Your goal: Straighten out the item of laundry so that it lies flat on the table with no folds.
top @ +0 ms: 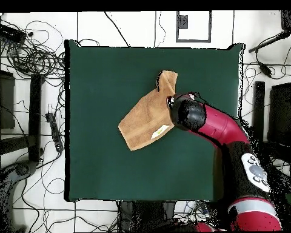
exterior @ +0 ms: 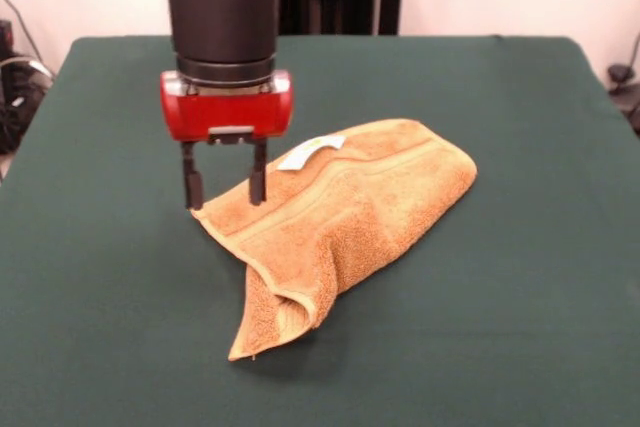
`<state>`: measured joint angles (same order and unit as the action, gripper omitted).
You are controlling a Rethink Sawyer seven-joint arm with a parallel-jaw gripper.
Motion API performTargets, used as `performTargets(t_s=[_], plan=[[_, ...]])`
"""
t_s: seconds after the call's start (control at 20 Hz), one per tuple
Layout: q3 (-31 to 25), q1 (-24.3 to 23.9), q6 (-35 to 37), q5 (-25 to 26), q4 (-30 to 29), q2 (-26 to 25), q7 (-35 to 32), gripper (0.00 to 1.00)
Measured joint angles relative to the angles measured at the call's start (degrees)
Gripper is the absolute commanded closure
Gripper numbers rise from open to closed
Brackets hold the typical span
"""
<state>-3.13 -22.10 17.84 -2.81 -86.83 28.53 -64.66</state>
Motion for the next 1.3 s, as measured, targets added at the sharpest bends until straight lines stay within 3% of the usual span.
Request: performTargets(t_s=[1.3], plan=[[-1.4,-1.7,0.0,5.2,1.9,-1.8,0.0,0.00]])
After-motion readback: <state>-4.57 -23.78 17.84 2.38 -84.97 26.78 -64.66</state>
